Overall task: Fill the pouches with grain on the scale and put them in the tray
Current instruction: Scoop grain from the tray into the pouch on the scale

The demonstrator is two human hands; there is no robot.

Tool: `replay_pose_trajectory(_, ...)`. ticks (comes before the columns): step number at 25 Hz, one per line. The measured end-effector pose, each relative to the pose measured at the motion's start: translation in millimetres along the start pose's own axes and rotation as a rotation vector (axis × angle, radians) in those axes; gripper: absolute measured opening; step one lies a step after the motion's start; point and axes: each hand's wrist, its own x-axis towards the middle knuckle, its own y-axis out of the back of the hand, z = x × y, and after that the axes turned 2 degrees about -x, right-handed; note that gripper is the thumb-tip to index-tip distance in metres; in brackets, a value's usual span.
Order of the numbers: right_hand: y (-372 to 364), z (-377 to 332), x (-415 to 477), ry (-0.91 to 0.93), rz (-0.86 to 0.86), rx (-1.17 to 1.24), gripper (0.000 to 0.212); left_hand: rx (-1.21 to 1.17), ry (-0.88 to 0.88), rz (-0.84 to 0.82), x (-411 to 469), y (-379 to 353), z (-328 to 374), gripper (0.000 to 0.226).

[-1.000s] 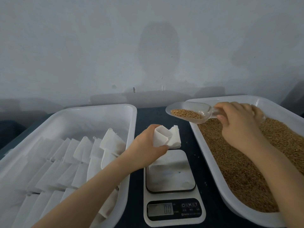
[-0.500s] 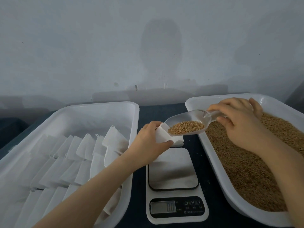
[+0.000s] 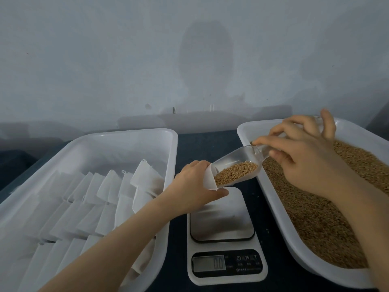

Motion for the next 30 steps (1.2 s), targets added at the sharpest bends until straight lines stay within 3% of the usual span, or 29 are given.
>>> replay_pose_trajectory(8,11.7,-0.5,-1.3,0.019,0.027,-0.047,0.033,-0.021,-0.013,-0.088,-2.5,1.9,2.6,0.060)
replay_pose_trajectory(14,19.3,-4.7,5.1,0.079,0.028,-0.094,0.032,-0.036,0.005,-0.102,-1.8,3.5,4.2,0.049)
replay_pose_trajectory(24,38.4,-11.9,12.4,0.228,0.104,-0.205,0.029,-0.049,-0.023,-0.108,-4.2,4.3,7.4,0.074)
replay_pose_trajectory(30,40.5,-13.8,11.0,0.226,0.115,-0.229,0.028,-0.043,-0.055,-0.119,-3.2,4.5,5.7,0.065)
